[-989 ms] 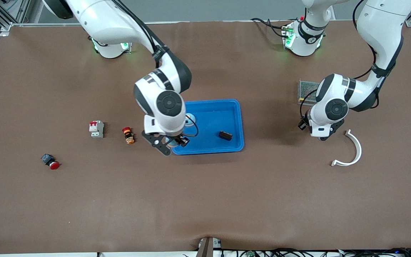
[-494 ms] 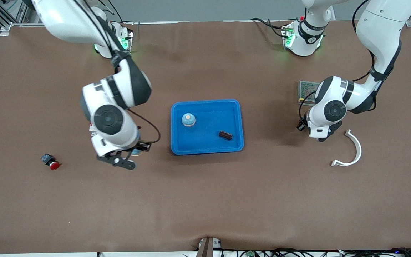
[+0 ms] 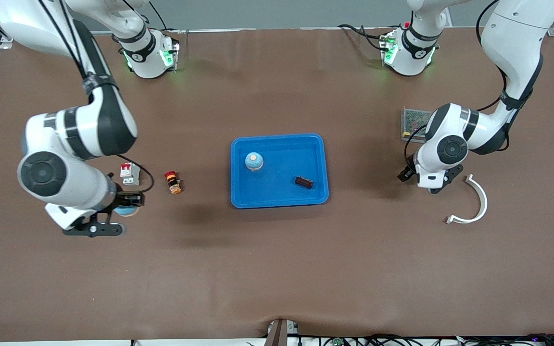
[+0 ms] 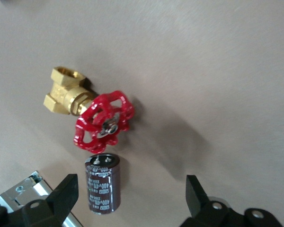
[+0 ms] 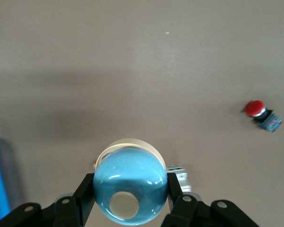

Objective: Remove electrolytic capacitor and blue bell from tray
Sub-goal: 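Set the capacitor by the valve while the right gripper carries the bell, then reach the left gripper to the second capacitor while the right gripper lowers the bell, then grasp the second capacitor with the left gripper while the right gripper releases the bell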

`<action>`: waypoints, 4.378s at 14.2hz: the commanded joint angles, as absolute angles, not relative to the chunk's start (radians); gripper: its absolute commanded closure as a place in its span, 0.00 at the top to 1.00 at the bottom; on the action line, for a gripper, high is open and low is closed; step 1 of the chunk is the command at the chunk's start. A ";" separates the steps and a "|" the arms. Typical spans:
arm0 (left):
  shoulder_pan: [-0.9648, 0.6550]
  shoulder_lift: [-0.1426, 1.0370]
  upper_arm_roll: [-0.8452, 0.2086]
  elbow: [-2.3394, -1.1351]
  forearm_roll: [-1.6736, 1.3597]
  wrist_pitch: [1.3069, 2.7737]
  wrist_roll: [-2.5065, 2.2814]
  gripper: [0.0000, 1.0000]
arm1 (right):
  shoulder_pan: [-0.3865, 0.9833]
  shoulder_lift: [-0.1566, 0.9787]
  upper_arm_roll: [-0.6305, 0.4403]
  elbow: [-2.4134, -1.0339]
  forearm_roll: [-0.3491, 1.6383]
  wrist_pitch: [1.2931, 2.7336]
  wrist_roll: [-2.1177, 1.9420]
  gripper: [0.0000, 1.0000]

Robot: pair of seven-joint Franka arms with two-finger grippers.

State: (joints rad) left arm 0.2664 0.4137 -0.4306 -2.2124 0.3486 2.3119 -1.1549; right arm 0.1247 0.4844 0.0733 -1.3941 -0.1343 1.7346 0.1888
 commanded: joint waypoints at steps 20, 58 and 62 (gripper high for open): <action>-0.150 0.724 -0.575 -1.620 0.330 2.180 -2.054 0.87 | -0.189 0.284 0.092 -2.075 -0.023 2.359 -0.066 0.00; -0.060 0.637 -0.552 -1.609 0.336 1.944 -1.881 0.00 | 0.020 0.434 0.091 -2.218 0.081 2.746 0.276 1.00; 0.027 0.632 -0.552 -1.632 0.334 1.873 -1.642 0.00 | 0.011 0.330 0.091 -1.998 0.077 2.204 0.297 1.00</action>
